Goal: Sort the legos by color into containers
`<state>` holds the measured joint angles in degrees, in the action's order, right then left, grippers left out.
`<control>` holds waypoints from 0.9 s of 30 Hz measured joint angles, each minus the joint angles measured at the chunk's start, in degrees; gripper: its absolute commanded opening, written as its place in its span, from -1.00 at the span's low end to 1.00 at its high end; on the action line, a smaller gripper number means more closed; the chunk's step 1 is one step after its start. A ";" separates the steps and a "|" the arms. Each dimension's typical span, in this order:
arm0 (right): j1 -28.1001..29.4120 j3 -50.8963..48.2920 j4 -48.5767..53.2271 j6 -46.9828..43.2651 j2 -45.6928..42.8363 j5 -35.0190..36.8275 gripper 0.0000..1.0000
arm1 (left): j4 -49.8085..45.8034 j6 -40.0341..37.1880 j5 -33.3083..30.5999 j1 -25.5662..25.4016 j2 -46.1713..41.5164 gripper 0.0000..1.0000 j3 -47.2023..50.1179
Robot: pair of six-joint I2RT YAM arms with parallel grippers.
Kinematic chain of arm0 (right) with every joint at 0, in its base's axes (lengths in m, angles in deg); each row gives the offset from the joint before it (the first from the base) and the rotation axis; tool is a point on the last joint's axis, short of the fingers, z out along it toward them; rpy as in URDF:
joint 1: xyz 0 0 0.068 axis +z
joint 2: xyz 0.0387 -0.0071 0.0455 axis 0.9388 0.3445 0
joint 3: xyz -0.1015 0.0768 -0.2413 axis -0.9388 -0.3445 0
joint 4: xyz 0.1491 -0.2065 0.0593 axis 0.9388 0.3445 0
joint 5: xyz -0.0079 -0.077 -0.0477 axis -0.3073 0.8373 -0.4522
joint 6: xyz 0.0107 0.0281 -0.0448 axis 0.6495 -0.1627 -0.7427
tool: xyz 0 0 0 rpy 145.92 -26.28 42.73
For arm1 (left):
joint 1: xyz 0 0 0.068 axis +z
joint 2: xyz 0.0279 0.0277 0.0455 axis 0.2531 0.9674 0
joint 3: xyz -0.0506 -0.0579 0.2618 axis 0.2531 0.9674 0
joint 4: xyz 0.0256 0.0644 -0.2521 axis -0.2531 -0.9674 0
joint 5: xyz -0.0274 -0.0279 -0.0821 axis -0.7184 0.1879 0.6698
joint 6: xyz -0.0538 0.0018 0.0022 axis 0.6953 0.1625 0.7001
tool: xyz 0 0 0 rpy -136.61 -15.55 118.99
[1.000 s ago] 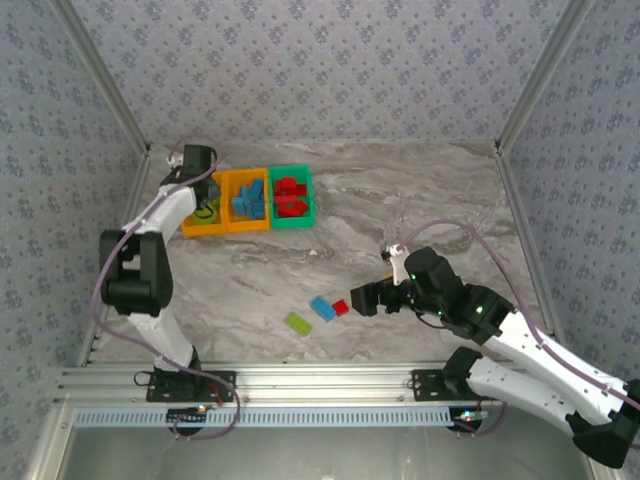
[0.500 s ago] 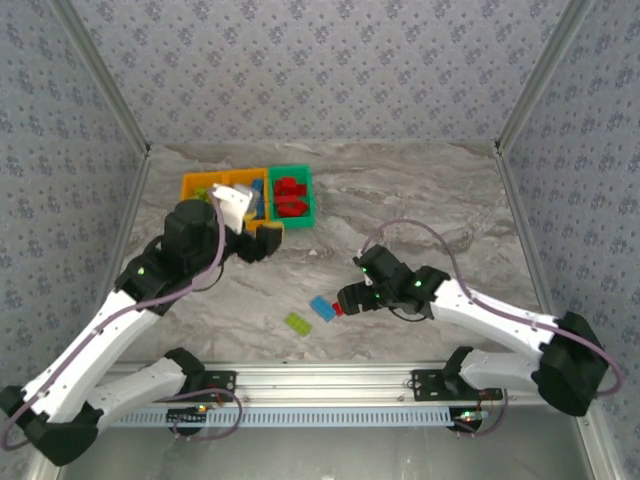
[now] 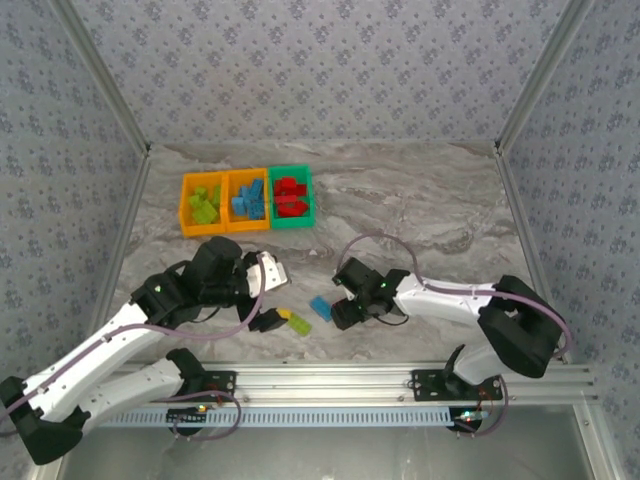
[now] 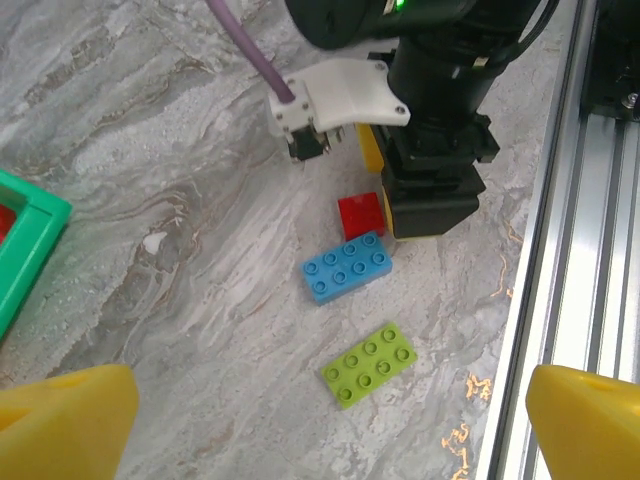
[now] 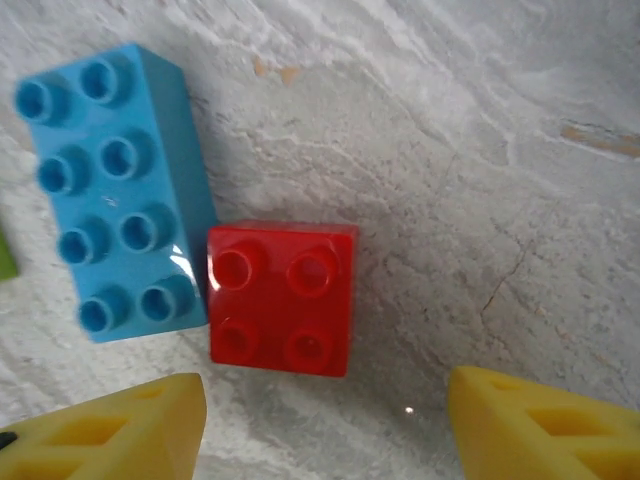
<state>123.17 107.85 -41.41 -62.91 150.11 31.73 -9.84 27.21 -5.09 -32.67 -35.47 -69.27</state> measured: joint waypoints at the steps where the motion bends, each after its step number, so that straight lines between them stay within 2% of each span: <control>1: 0.07 0.02 -0.24 -0.31 0.59 0.00 0.34 | 0.15 -0.20 0.00 0.00 -0.44 0.98 0.26; 6: 0.94 1.99 -0.13 -1.36 3.15 1.11 0.32 | 0.15 -1.36 -0.11 -0.04 -2.10 0.98 1.57; 13: 0.98 3.61 0.98 -2.19 5.25 3.65 -0.01 | 0.20 -2.19 -0.48 -0.04 -2.01 0.98 2.34; 20: 0.98 3.54 0.92 -1.77 4.81 4.72 -0.17 | 0.15 -2.91 -0.61 -0.04 -1.97 0.98 3.13; 22: 1.09 3.28 -0.96 -1.73 4.31 4.70 -0.11 | 0.13 -3.10 -0.57 -0.04 -1.99 0.99 3.34; 25: 1.11 3.17 -2.56 -1.31 2.45 5.22 0.32 | 0.17 -3.13 -0.39 -0.04 -2.19 0.99 3.52; 27: 1.09 3.17 -3.28 -1.29 1.31 5.73 0.37 | 0.15 -3.15 -0.39 -0.04 -2.49 0.99 3.69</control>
<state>124.26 111.02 -44.69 -64.20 151.42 37.46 -9.69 24.06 -5.49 -32.71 -37.96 -65.58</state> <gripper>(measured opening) 0.661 0.992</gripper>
